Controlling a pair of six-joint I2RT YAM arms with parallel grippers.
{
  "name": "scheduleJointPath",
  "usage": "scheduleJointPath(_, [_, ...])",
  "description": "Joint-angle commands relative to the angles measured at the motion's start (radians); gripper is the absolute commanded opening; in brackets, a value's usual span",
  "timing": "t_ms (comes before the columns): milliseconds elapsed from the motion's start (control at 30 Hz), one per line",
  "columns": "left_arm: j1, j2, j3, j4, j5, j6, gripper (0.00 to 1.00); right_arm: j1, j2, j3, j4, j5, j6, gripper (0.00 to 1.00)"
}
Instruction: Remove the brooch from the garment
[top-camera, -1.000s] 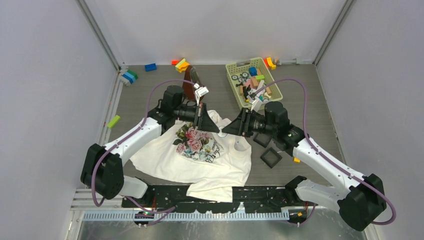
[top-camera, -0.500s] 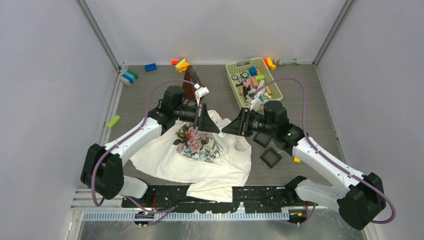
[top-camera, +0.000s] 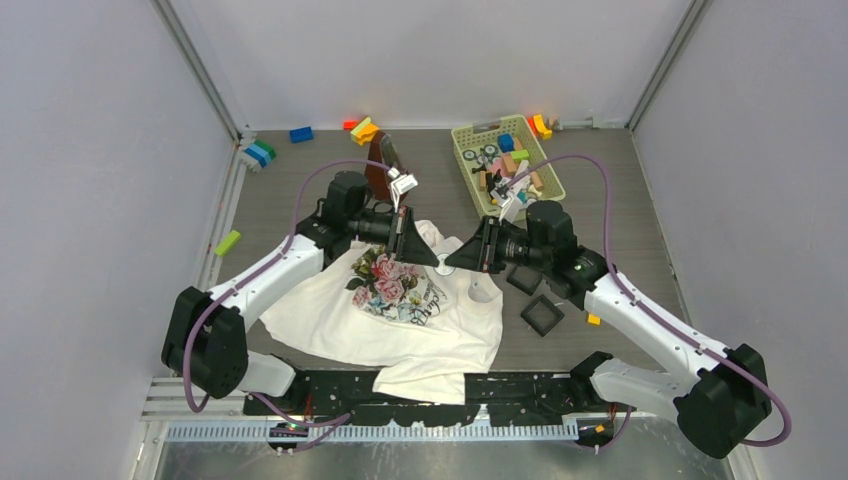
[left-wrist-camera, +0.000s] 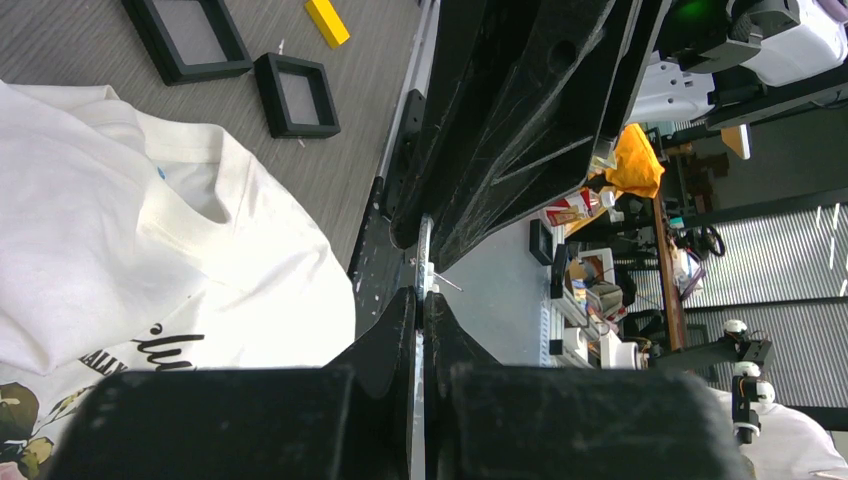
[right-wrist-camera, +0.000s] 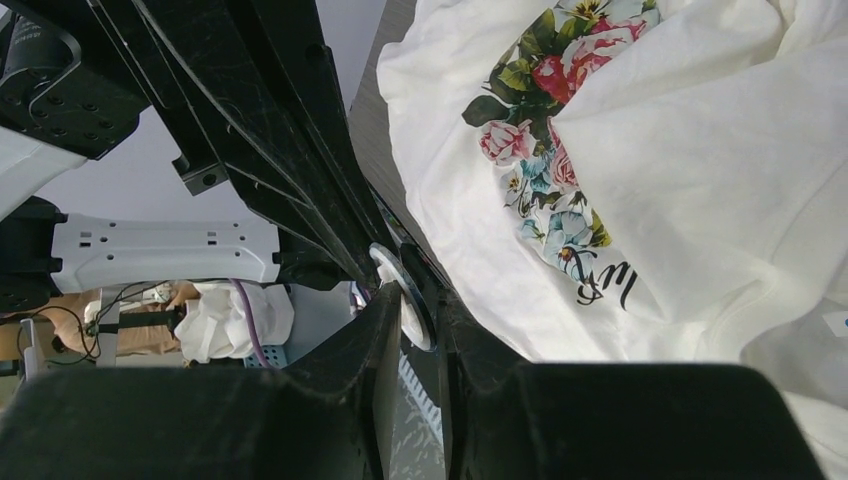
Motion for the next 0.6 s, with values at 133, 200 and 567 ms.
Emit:
scheduleJointPath(133, [-0.012, 0.000, 0.028, 0.007, 0.022, 0.000, 0.00, 0.014, -0.025, 0.053, -0.036, 0.084, -0.032, 0.28])
scheduleJointPath(200, [-0.011, 0.000, 0.029, -0.004, 0.018, 0.005, 0.00, 0.013, -0.055, 0.051, -0.034, 0.101, -0.027, 0.30])
scheduleJointPath(567, [-0.013, 0.003, 0.036, -0.032, 0.009, 0.022, 0.00, 0.014, -0.072, 0.027, 0.065, 0.021, 0.022, 0.50])
